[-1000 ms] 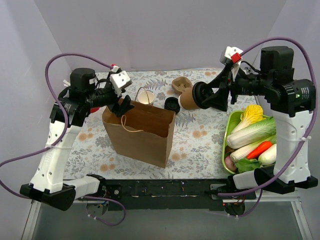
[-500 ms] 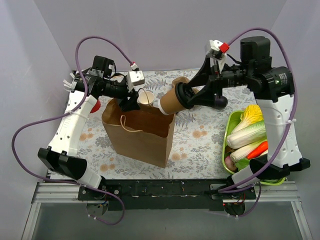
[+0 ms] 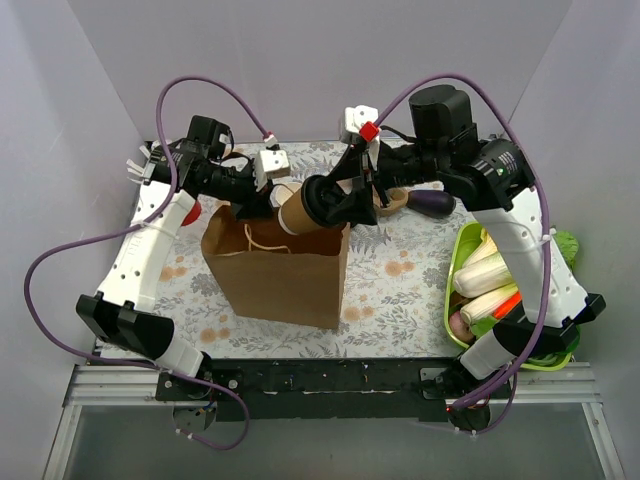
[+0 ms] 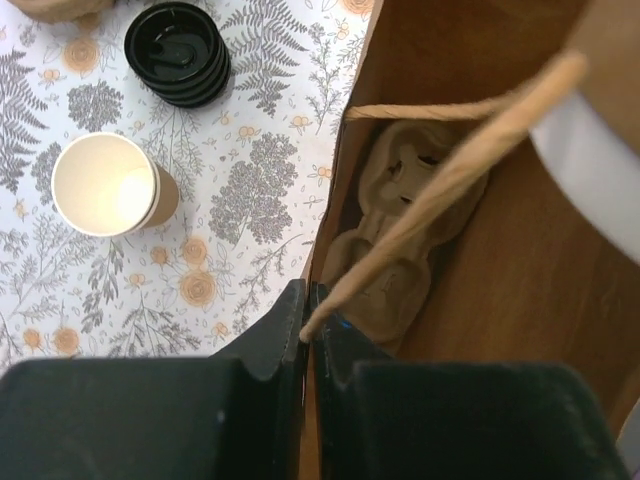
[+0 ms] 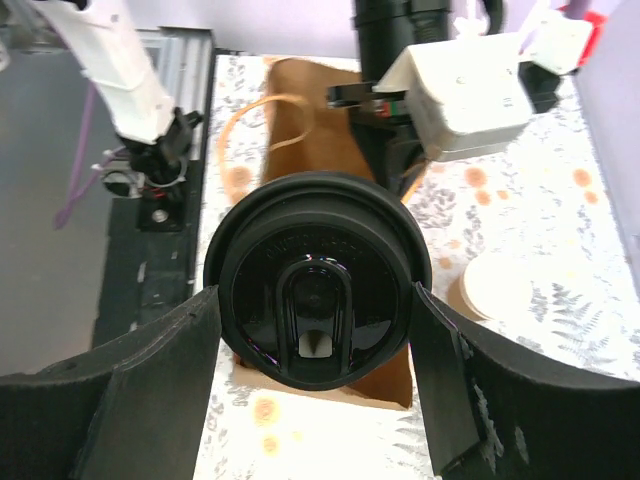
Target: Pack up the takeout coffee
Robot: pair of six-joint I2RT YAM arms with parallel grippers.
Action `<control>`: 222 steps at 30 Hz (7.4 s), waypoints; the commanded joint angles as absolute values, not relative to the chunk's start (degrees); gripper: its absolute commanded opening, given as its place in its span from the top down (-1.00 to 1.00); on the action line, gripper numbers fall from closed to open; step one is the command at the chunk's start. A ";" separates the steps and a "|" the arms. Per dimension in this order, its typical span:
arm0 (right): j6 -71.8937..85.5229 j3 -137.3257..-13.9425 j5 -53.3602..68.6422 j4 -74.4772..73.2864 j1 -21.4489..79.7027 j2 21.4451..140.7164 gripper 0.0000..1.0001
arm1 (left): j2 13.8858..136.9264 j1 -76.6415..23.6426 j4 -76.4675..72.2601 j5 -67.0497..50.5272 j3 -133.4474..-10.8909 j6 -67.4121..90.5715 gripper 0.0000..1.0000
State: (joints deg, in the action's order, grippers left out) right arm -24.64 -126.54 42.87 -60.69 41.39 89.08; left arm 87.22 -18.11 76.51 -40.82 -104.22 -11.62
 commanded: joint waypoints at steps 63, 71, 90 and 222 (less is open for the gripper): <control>-49.13 -96.60 -5.44 -55.46 69.26 80.16 0.97 | 56.16 -22.68 37.71 -20.55 -83.68 33.91 -0.43; -52.47 -92.81 -6.42 -53.53 69.78 77.52 0.97 | 54.41 -20.83 36.66 -16.26 -70.25 37.35 -0.44; -54.67 -87.28 -7.56 -54.76 70.05 76.12 0.97 | 53.35 -18.98 37.35 -39.30 -89.02 28.30 -0.63; -71.10 -79.97 9.31 -49.21 50.19 103.27 0.97 | 68.73 -9.84 29.36 -36.30 -53.88 39.29 -0.52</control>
